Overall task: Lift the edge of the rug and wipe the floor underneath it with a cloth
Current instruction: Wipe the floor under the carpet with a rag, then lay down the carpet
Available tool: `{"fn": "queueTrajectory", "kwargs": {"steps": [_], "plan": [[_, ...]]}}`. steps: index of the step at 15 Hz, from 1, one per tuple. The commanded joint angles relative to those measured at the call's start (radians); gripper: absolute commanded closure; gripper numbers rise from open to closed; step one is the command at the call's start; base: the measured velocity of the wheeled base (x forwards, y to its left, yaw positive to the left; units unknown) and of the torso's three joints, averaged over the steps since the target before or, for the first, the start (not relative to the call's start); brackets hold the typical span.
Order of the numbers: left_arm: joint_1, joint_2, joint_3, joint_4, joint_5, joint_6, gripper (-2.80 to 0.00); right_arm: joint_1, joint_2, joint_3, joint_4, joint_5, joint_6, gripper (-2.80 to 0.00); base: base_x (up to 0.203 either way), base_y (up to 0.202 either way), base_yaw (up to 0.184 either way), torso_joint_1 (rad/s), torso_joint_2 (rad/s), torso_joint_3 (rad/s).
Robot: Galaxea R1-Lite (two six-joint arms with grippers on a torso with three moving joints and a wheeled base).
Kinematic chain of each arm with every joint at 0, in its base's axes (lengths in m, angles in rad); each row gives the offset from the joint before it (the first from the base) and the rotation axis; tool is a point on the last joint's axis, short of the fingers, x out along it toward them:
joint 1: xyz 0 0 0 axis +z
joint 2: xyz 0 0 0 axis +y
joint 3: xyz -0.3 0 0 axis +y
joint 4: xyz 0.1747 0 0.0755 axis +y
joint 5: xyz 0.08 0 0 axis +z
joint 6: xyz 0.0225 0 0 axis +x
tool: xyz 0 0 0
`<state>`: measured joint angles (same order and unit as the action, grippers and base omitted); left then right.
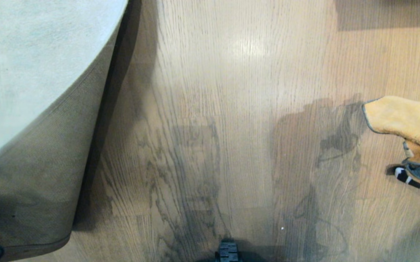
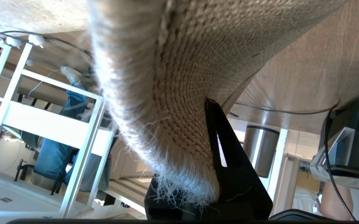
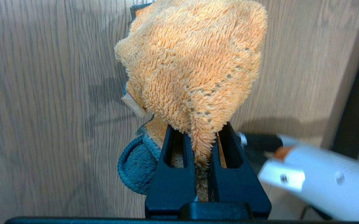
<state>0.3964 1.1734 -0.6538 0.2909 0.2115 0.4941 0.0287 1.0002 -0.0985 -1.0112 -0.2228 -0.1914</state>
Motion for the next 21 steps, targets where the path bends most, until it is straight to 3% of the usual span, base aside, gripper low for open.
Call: {"fn": "queueTrajectory", "kwargs": {"steps": [1, 5, 8, 13, 15, 18, 21], "plan": [[0.001, 0.000, -0.001, -0.001, 0.009, 0.001, 0.00, -0.005, -0.119, 0.076, 0.009, -0.001, -0.002, 0.00, 0.000, 0.000, 0.000, 0.000, 0.00, 0.000], [0.001, -0.001, 0.000, -0.001, 0.009, 0.001, 0.00, -0.008, -0.370, 0.095, 0.226, -0.002, -0.006, 0.00, 0.000, 0.000, 0.000, 0.000, 0.00, 0.000], [0.001, 0.000, -0.001, -0.001, 0.009, 0.001, 0.00, -0.010, -0.651, 0.074, 0.560, 0.007, -0.016, 0.00, 0.000, 0.000, 0.000, 0.000, 0.00, 0.000], [-0.002, 0.006, -0.003, -0.001, 0.007, 0.001, 0.00, -0.027, -0.995, 0.060, 1.045, 0.181, -0.021, 0.00, 0.000, 0.000, 0.000, 0.000, 0.00, 0.000], [-0.003, 0.006, -0.003, -0.001, 0.005, 0.003, 0.00, -0.029, -1.000, 0.065, 1.073, 0.267, -0.004, 0.00, 0.000, 0.000, 0.000, 0.000, 0.00, 0.000], [-0.022, 0.005, -0.003, -0.001, 0.006, 0.001, 0.00, -0.029, -1.000, 0.072, 1.080, 0.254, 0.126, 0.00, 0.000, 0.000, 0.000, 0.000, 0.00, 0.000], [-0.034, 0.003, 0.001, -0.001, 0.006, -0.002, 0.00, -0.029, -1.000, 0.073, 1.076, 0.243, 0.136, 0.00, 0.000, 0.000, 0.000, 0.000, 0.00, 0.000]]}}
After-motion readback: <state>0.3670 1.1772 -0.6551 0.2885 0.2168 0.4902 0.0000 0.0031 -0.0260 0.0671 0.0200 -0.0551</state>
